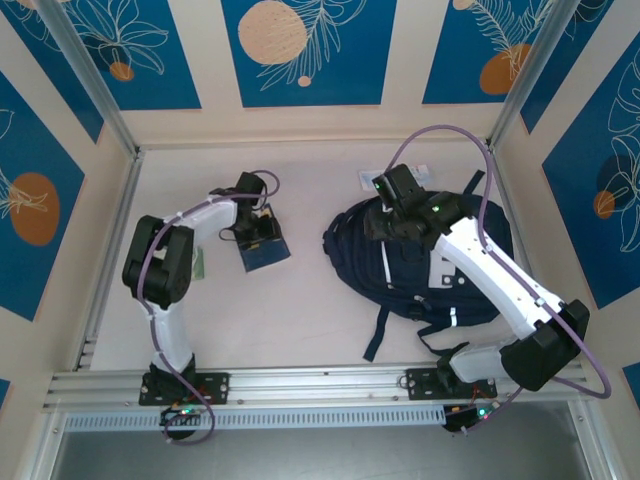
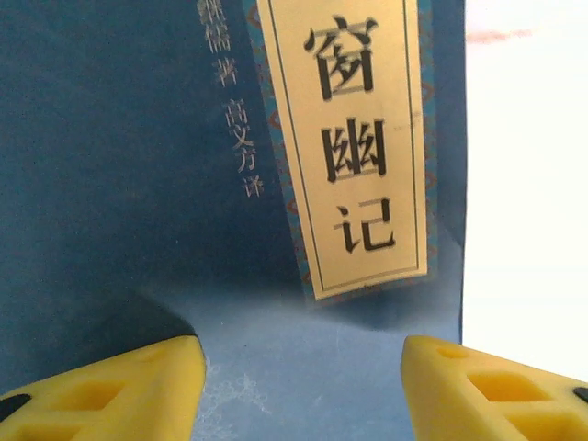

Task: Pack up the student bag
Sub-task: Move the book to the bottom-center of the table.

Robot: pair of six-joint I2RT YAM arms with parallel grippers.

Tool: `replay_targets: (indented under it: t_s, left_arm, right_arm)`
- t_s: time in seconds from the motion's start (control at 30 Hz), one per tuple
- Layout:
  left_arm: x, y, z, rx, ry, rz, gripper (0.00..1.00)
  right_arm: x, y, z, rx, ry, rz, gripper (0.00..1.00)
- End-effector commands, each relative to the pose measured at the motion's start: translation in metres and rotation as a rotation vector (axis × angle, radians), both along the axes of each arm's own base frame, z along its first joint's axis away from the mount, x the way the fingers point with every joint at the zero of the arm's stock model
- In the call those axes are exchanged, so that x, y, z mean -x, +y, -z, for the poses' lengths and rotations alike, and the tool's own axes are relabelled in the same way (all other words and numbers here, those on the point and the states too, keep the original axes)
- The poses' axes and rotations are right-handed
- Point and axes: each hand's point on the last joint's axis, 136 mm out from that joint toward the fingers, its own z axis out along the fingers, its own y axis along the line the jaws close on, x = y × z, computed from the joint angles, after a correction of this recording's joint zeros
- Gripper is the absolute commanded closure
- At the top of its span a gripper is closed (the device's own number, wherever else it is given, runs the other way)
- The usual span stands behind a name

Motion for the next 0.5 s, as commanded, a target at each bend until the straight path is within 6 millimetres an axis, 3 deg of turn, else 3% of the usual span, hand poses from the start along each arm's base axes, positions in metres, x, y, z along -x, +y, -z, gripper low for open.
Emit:
replay_targets:
  t_s: [0.0,0.17,0.3,0.4,0.47]
  left_arm:
    - [0.062,-0.020,0.030,0.029,0.162,0.085,0.42]
    - [0.127,-0.039,0.039,0.028,0.242,0.202,0.43]
    - [0.172,-0.051,0.025,0.051,0.278,0.278,0.46]
    - [0.187,-0.055,-0.001,0.128,0.249,0.290,0.46]
    - [0.186,-0.048,-0.019,0.130,0.193,0.273,0.46]
  right_arm:
    - [0.005,0.025,0.004,-0.081,0.013,-0.080,0.53]
    - [0.008,0.050,0.017,-0.143,0.073,-0.126,0.53]
    - [0.012,0.070,0.026,-0.213,0.111,-0.183,0.54]
    - [0.019,0.088,0.037,-0.289,0.166,-0.236,0.56]
    - [0.022,0.095,0.047,-0.323,0.220,-0.222,0.59]
